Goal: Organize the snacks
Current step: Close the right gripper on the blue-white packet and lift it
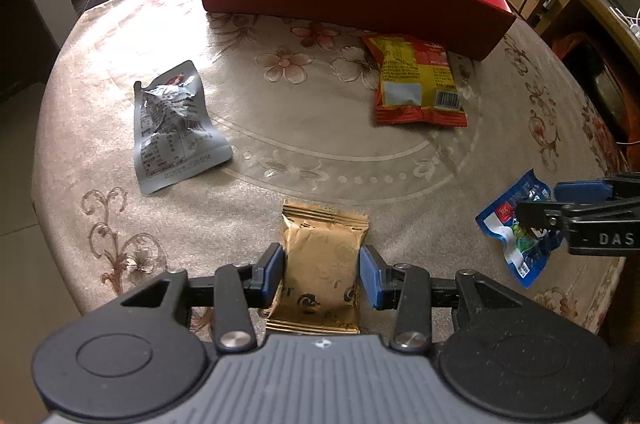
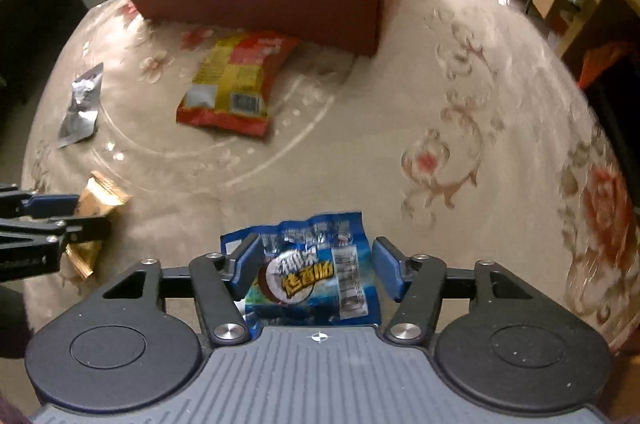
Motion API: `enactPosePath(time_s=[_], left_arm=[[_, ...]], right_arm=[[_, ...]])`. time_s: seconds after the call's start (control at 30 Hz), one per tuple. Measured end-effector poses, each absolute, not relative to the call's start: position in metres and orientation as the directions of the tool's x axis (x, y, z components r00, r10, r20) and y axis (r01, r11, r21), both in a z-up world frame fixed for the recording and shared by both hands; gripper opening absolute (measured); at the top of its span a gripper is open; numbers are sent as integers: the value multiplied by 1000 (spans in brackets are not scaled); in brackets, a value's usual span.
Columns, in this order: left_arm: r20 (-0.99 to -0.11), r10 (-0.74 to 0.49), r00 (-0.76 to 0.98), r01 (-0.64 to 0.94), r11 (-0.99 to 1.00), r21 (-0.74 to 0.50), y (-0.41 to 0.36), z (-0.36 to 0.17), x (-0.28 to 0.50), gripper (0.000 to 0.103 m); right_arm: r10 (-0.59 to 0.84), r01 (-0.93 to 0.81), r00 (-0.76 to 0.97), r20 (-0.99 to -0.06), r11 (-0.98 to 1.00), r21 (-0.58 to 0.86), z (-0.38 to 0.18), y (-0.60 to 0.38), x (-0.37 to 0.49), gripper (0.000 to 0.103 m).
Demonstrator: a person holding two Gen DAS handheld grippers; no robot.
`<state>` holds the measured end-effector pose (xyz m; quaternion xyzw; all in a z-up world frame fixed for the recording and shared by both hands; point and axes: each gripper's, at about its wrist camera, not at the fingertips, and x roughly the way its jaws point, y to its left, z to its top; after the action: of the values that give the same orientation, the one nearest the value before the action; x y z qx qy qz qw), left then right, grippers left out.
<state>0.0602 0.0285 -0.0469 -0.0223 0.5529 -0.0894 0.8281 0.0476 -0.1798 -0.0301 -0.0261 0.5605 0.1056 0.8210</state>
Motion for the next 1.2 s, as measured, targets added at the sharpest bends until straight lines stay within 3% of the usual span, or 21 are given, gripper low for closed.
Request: enactPosePath(time_s=[0.13,0.37,0.43,0.53,0.57,0.7,0.9,1.13,1.2], left_arm=[[-912,-172,372,122,983,-136,30,-48,60,44],[-913,-171,372,117,984,-136,30,-48,59,44],[-912,-177,370,107,983,-147,33,-48,60,44],[-911,-180,371,95,983,-156,37,-47,61,44],[-911,-179,372,94,983,-155,38,-47,61,44],[-911,-179,371,91,984,-156,41,-47,59,44],[-912,-172,372,104,984,-143,38,-48,58,45],[-911,-180,371,104,983,-152,40,-49,58,49],[-911,-181,370,102,983,-154,40,-49,59,52]], right_arm=[[162,-203,349,-923,975,95,-25,-183,34,77],[151,-169,335,-930,981,99,-36,-176,26,79],[241,-165,318,-917,966,197,-33,-175,23,80],[503,-100,281,-817,862,497,-30,-184,22,76],[522,-97,299,-799,849,519,-25,-185,22,76],[292,-258,419,-860,946,196,-7,-166,18,82],[211,-518,357,-910,855,-5,-22,-124,30,82],[212,-601,302,-930,799,-13,-43,-102,38,84],[196,-590,307,-931,807,-25,-43,-102,36,79]])
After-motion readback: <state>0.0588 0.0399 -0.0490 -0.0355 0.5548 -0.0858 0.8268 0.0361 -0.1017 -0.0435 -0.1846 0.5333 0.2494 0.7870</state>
